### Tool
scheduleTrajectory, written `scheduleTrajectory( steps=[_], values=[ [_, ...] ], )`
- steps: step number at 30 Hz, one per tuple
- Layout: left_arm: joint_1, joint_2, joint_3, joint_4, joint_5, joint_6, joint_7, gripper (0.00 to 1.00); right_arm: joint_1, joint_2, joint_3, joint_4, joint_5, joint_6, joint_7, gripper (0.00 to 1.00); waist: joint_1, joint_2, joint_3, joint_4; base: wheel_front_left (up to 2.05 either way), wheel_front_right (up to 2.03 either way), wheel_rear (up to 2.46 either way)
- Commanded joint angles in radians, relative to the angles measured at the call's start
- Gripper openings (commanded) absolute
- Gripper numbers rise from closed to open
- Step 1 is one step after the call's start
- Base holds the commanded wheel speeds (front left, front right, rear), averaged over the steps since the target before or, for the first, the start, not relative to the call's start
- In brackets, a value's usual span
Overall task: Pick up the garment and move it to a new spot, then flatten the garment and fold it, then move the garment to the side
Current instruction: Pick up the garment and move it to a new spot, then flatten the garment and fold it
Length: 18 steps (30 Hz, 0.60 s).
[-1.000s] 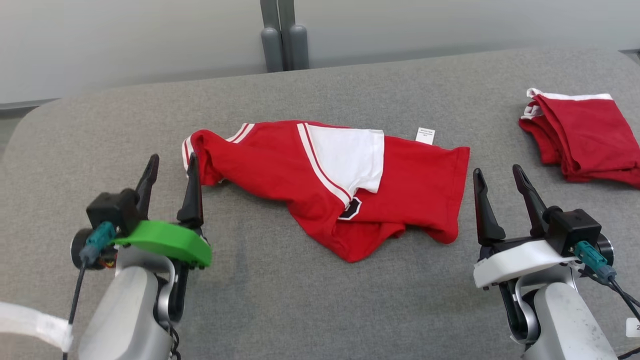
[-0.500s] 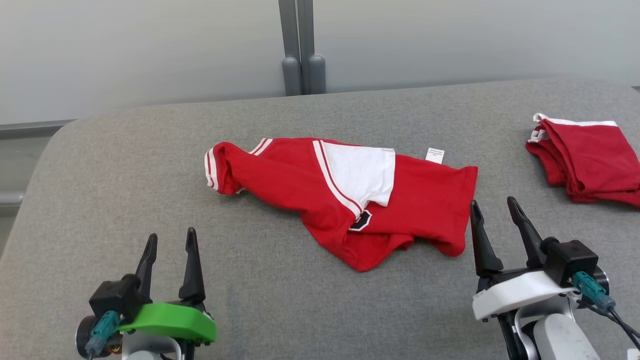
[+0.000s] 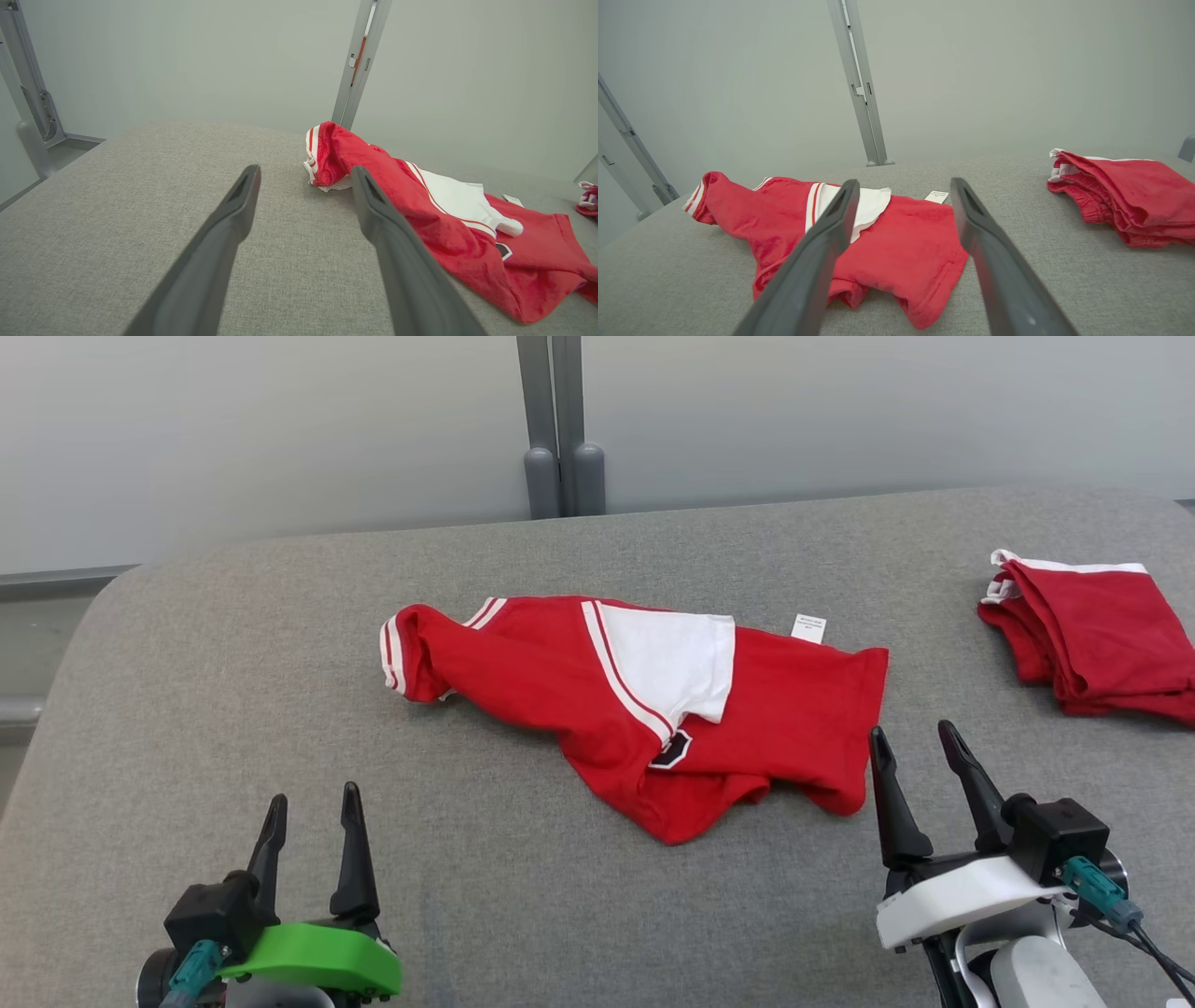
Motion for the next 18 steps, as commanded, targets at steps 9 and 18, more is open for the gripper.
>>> scheduleTrajectory(
  steps=[9,18],
  values=[
    [0.008,-0.01,0.015,0.006,0.027,-0.016,0.0,1.0,0.005,-0.002,0.001,0.003,0.007,-0.001,-0.003,1.0,0.0,0.0,0.004,0.004,0.0,0.0,0.0],
    [-0.016,-0.016,0.011,0.01,0.037,-0.025,0.0,1.0,-0.037,-0.002,-0.001,0.051,-0.005,-0.001,-0.003,1.0,0.0,0.0,0.026,0.027,0.0,0.0,0.0]
  ],
)
